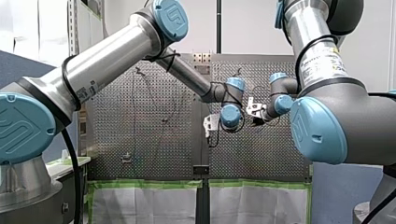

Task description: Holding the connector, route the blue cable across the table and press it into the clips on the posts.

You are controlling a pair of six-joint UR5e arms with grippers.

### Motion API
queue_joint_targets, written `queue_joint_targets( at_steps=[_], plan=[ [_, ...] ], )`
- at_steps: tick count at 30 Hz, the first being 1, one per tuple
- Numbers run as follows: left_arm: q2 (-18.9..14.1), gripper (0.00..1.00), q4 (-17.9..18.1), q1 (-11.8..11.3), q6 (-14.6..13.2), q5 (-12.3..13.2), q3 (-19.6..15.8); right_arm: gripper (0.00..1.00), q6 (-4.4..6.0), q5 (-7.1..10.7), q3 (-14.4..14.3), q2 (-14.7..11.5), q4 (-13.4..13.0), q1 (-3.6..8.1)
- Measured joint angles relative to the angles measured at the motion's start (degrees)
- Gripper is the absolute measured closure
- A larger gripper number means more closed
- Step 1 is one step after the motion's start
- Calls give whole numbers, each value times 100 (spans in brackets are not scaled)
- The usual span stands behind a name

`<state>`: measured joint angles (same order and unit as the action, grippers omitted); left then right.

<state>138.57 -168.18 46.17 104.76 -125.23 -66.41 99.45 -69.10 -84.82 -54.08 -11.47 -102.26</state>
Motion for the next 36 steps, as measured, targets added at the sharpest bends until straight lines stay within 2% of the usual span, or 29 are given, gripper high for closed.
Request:
queue_joint_targets(
  at_steps=[5,9,13,20,30,36],
  plan=[
    [34,0,30,11,-11,-111,291,100,4,40,2,-2,0,21],
    [204,0,-17,13,-10,-154,544,100,12,44,3,-3,-4,38],
    [365,0,-10,-24,-11,-237,780,100,15,45,3,-3,-5,50],
    [449,0,46,-96,-17,-301,1102,100,23,45,3,-3,-13,58],
    [992,0,-289,-133,24,-300,1667,100,25,45,4,-7,-14,77],
    [1066,0,-272,-216,29,-436,1816,100,24,81,4,-6,-15,79]
  ],
)
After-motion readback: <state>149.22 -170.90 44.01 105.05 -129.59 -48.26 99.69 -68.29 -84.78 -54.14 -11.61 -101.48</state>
